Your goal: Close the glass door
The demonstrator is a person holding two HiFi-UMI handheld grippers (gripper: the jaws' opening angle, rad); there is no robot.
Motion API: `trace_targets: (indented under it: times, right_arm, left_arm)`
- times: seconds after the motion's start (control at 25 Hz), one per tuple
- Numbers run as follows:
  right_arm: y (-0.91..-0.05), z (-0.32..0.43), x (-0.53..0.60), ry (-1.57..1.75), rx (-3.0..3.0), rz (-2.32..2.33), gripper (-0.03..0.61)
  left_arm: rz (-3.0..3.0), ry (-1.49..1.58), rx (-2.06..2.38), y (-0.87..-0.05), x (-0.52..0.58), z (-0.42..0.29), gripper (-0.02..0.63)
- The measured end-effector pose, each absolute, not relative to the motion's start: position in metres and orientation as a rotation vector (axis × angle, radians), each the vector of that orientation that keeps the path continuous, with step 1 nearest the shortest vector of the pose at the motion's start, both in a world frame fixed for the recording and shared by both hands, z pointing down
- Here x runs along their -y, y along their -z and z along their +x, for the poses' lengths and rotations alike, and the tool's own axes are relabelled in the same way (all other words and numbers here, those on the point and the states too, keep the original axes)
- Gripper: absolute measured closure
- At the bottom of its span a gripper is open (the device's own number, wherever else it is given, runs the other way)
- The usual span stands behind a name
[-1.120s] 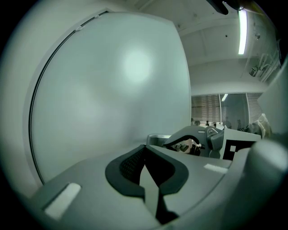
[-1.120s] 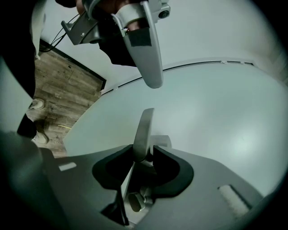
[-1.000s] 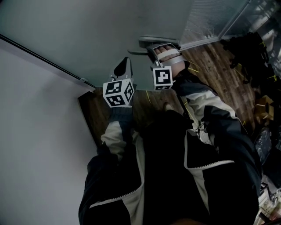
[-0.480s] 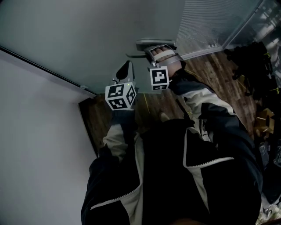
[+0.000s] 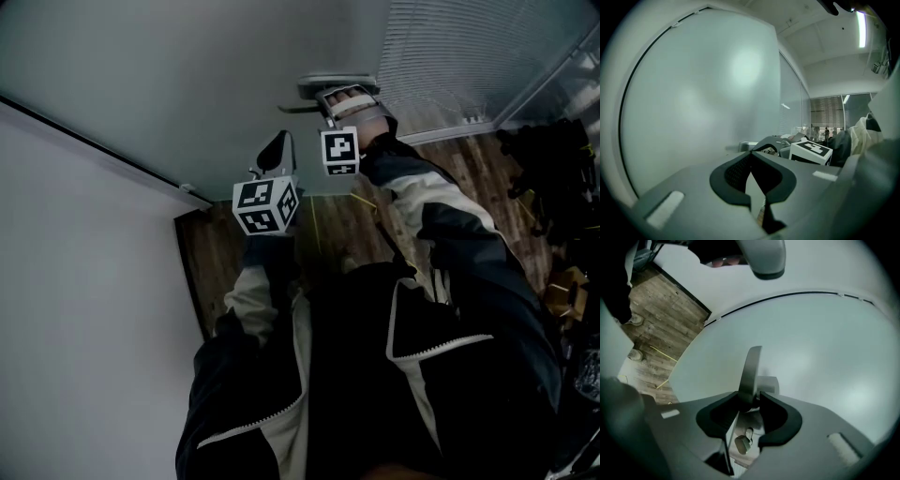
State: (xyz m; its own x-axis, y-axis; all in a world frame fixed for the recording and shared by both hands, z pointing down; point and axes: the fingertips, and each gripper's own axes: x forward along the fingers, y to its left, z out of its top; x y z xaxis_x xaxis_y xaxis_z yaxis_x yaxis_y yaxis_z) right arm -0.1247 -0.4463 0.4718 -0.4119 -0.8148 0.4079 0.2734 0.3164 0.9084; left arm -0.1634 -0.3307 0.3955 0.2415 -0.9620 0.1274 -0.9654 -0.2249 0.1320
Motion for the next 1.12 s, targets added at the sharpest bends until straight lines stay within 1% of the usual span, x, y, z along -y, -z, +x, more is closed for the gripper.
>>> trace_targets:
  times: [0.24,0.48,0.8,1.12]
  right_arm:
    - [-0.487,-0.135,0.488,1.369,1.487,0.484,0.437]
    - [-0.481,-0.146,0.549,1.353,1.477,0.513,0.439]
    - [-0.483,-0.162,0.605,1.403,1.428,0.474,0.440]
    - [-0.492,-0.182,0.635,1.417,1.411,0.451,0.437]
  left_arm:
    - [2.290,-0.022,1.869,-0.408,0.333,-0.164,0.614]
    - [2.256,-0.016,1.895,-0.396,0.369,-0.161,0.614]
    - [2.197,-0.028,1.967,-0.399,0.381,-0.172,0.614]
    - [2.120,-0.042,2.036,-0.409,0.380,-0.195,0.614]
